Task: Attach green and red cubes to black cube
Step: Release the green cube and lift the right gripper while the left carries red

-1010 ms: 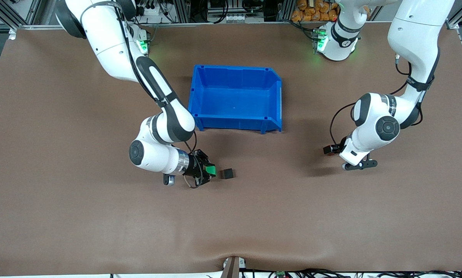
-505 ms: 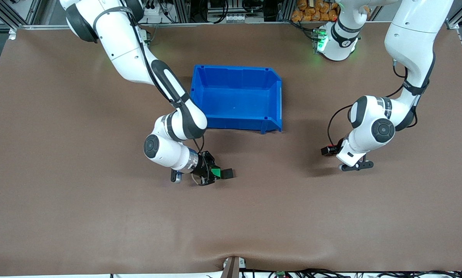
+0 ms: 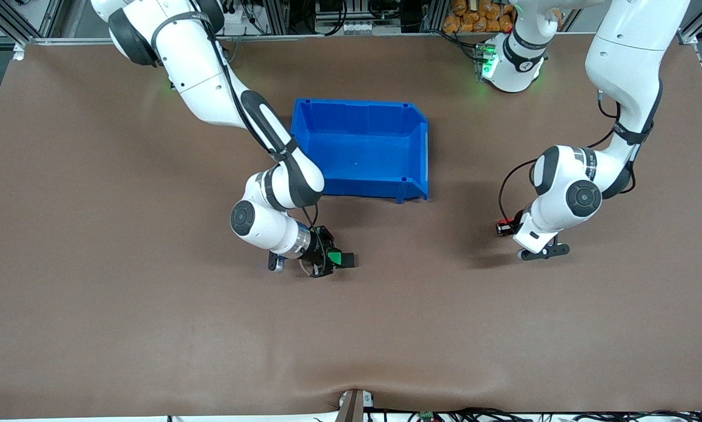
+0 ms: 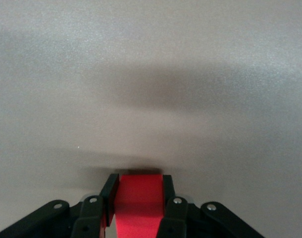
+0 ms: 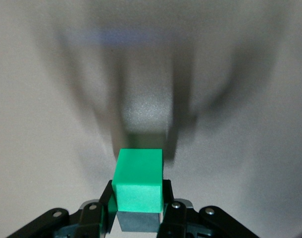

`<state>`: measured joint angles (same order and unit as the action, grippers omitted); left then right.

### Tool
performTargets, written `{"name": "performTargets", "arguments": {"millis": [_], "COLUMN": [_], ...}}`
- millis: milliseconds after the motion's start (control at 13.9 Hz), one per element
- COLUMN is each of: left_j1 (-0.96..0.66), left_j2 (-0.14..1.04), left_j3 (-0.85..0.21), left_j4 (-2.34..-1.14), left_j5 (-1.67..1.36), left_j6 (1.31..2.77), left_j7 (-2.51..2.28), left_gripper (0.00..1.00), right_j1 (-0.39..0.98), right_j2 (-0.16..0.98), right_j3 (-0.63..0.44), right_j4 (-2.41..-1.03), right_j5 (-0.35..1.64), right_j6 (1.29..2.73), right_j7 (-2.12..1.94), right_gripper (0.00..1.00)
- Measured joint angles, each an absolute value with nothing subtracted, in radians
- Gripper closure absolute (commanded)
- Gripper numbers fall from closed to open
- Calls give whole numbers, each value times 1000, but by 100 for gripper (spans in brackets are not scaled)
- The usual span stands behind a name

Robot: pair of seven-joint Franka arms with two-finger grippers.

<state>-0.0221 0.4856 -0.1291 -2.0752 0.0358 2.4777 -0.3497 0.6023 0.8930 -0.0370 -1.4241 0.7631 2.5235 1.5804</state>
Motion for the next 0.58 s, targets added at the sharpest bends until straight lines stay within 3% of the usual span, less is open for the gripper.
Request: {"name": "performTargets", "arguments": {"millis": [72, 361, 577], "left_j1": [-24, -56, -79], "left_j2": [485, 479, 495], "left_j3": [-130, -136, -150], "left_j4": [-2072, -2008, -1902], "left_j5": [36, 33, 14], "left_j6": [2478, 2483, 2450], "left_j7": [-383, -590, -855], "left_gripper": [100, 100, 100], "right_j1": [602, 601, 598], "right_j2": [893, 894, 885], "right_j3": [-37, -60, -136], "right_j4": [-1424, -1413, -1366], "right_j5": [763, 753, 655], "right_j6": [2523, 2517, 2329], "right_j7": [1585, 1586, 1586], "right_gripper": [0, 0, 0]}}
